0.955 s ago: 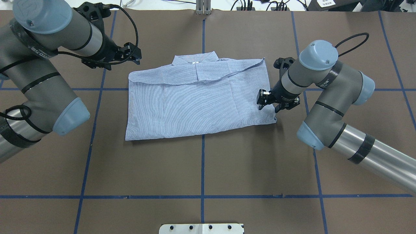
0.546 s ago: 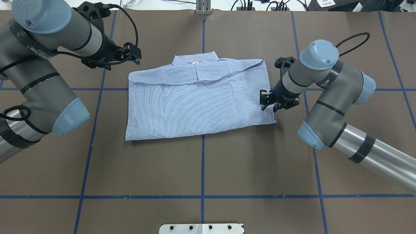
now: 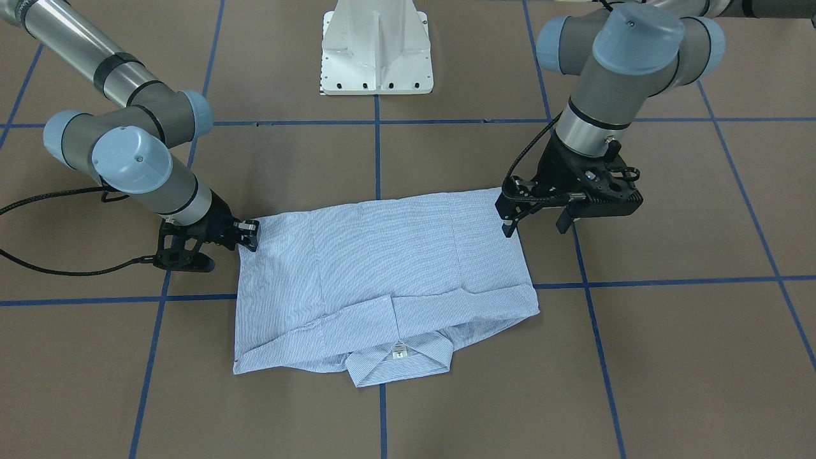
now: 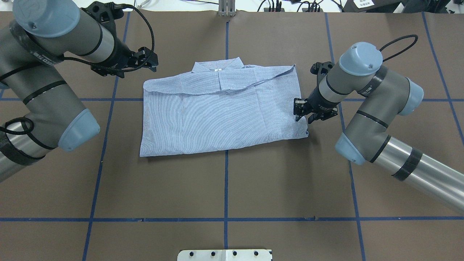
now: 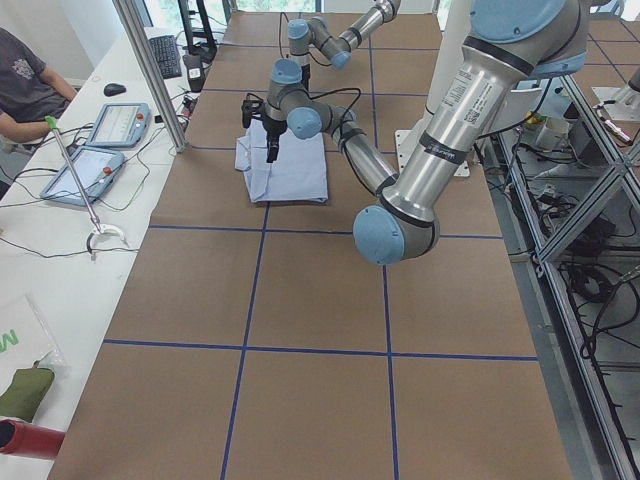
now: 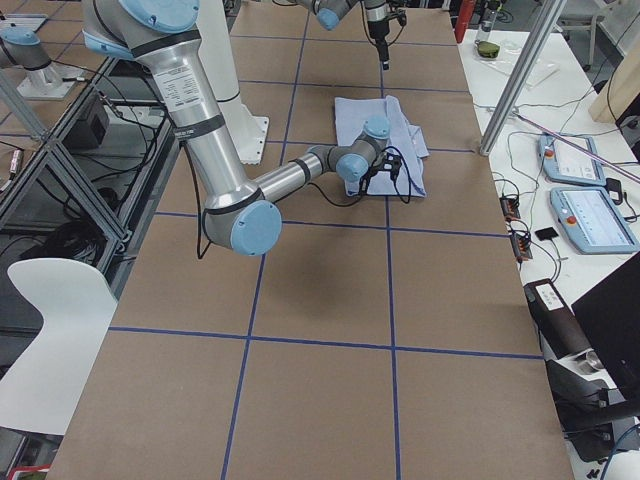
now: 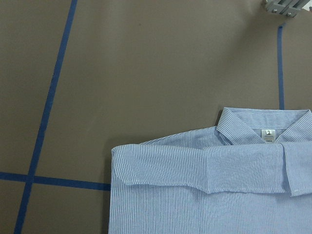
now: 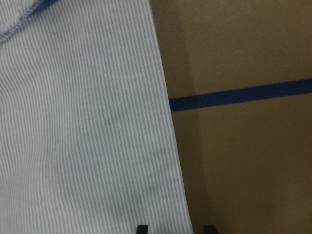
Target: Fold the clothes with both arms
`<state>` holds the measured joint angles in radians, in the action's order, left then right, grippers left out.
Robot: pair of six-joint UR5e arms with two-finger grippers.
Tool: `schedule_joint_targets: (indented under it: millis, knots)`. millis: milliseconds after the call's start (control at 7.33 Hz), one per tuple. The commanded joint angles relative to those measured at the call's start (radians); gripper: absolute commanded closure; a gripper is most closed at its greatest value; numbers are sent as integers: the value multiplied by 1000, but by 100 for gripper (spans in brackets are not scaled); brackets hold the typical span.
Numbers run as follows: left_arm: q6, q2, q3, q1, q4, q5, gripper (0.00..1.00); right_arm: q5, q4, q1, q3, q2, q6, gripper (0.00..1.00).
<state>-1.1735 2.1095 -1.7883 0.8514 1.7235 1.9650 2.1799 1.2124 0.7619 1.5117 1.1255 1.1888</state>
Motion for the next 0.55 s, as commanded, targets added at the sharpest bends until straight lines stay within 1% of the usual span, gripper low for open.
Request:
schedule_joint_targets:
  millis: [0, 136, 273, 409]
  knots:
    - [0, 0, -3, 0, -1, 0, 1, -2, -1, -10, -1, 5, 0, 51]
    - [0, 0, -3, 0, -1, -3, 1, 1, -2, -10, 1, 5, 3, 61]
    - [0, 0, -3, 0, 1, -3, 1, -5, -2, -12, 1, 5, 12, 98]
    - [0, -2, -3, 0, 1, -3, 1, -2, -1, -13, 1, 4, 15, 100]
